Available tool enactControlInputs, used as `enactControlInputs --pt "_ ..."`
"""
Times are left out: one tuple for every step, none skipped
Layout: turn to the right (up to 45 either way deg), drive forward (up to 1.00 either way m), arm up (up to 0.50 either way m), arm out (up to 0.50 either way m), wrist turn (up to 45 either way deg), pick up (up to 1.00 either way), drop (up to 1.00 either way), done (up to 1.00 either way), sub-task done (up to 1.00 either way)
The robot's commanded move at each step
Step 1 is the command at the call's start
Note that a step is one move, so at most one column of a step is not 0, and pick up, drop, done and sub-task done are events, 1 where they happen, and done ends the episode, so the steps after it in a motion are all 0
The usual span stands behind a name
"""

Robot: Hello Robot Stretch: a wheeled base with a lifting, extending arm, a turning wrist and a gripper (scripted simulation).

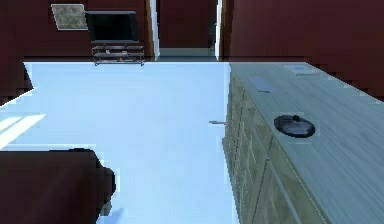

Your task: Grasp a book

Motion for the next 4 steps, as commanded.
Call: enactControlInputs --pt "0.0 0.00 0.00 0.00 45.0 0.00 0.00 0.00 0.00" --pt "0.0 0.00 0.00 0.00 45.0 0.00 0.00 0.00 0.00" --pt "0.0 0.00 0.00 0.00 45.0 0.00 0.00 0.00 0.00" --pt "0.0 0.00 0.00 0.00 36.0 0.00 0.00 0.00 0.00"
